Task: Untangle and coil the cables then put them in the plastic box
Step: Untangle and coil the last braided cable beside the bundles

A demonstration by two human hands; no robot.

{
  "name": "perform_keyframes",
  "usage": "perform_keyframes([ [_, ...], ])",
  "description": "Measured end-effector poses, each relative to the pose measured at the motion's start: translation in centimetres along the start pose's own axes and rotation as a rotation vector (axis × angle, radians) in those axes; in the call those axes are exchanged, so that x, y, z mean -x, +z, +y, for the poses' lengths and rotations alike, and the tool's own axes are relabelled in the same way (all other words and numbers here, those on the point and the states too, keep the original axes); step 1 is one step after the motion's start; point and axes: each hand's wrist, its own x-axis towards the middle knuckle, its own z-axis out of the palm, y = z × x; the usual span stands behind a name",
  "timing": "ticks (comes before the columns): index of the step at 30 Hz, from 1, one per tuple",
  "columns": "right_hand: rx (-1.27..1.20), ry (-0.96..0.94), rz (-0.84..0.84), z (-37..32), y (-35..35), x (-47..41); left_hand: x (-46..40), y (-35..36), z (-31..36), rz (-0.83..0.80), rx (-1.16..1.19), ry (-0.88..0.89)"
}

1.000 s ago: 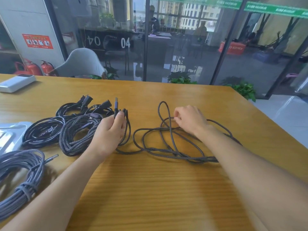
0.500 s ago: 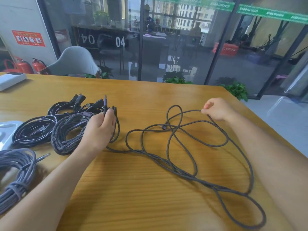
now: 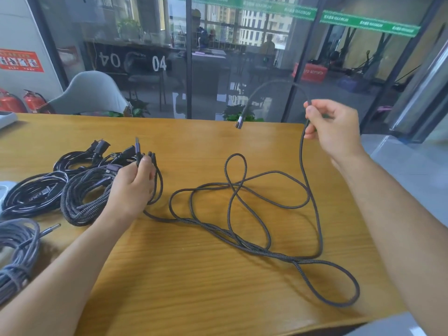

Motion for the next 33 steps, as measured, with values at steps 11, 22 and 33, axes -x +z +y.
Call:
perform_keyframes([
  [11,0.386,-0.118,-0.402,-4.9,-1.2,3.4,0.3,-0.1,0.4,0.011,0.016,-0.005],
  [22,0.444,-0.17,-0.613,-1.7,-4.2,9.6,0.3,0.0,0.5,0.018,0.038,0.007],
  [33,0.573,0.221,-1.187,1.0,-9.2,15.6,0.7,0.3,0.8,0.012,0.061,0.003],
])
